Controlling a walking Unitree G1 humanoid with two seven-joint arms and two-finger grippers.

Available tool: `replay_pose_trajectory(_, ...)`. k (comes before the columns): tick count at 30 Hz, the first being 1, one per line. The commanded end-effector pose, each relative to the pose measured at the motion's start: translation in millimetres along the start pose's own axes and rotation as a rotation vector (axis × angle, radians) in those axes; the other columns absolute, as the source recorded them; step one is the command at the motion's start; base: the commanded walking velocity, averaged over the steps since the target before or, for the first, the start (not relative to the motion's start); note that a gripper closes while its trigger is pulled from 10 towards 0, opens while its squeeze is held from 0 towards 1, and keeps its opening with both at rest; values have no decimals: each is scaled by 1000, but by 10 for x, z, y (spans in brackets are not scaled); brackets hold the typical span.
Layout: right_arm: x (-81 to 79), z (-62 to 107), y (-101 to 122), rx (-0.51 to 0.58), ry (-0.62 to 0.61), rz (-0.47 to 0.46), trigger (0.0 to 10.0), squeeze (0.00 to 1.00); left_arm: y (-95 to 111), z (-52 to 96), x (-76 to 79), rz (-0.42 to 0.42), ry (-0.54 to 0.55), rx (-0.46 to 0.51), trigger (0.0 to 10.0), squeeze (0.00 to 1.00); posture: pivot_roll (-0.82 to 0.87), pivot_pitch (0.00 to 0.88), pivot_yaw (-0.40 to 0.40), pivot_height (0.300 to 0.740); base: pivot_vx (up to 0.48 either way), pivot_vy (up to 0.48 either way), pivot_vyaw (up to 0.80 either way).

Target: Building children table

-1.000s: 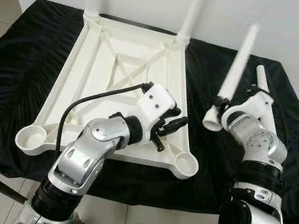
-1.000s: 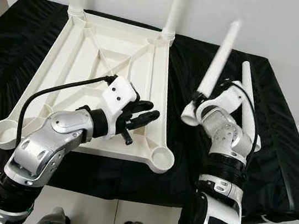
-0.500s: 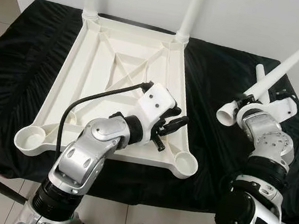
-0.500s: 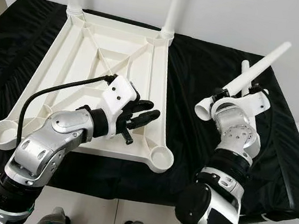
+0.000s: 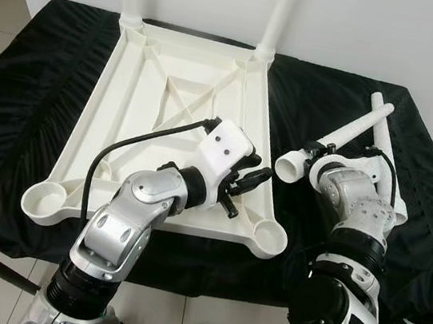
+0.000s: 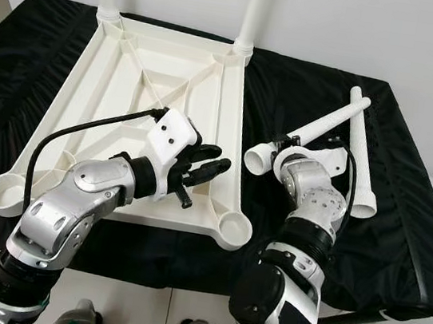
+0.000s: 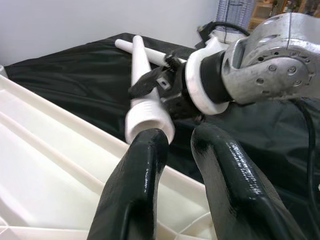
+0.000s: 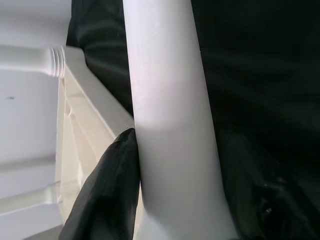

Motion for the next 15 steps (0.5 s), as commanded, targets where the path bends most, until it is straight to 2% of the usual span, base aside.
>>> replay_pose_trajectory(1,33,-14,-107,-55,-18,-34,10000,0,22,-15,-33,-2,66,0,10000,0,36,62,-66,740,0,0,0)
replay_pose_trajectory(2,33,-14,-107,-55,-18,-34,10000,0,22,-15,-33,-2,66,0,10000,0,36,62,-66,740,0,0,0)
replay_pose_trajectory(4,-33,-9,-253,-127,25,-22,10000,0,25,-17,-28,1,65,1,10000,0,33,61,-64,740,0,0,0)
replay_pose_trajectory(7,-63,-2,-306,-154,43,-16,10000,0,26,-19,-26,3,64,1,10000,0,31,61,-64,740,0,0,0)
replay_pose_trajectory(8,-197,50,-456,-209,125,76,10000,0,31,-30,-20,6,62,3,10000,0,30,61,-66,740,0,0,0)
replay_pose_trajectory(9,-278,96,-517,-231,186,118,10000,0,34,-37,-16,7,61,5,10000,0,32,60,-69,740,0,0,0)
replay_pose_trajectory(15,-423,188,-557,-237,299,182,10000,0,37,-48,-5,13,62,8,10000,0,32,58,-72,740,0,0,0)
Point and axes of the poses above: a point about 5 cm out from each wrist's last joint towards the gripper, its own z axis pointing back from the gripper into the wrist, its own y axis along the axis of the wrist's last joint, x = y × z, the point moved 1 cm from there along -z, pointing out of the wrist towards the gripper, and after that the axes turned 2 degrees about z, right-handed, at the moved point
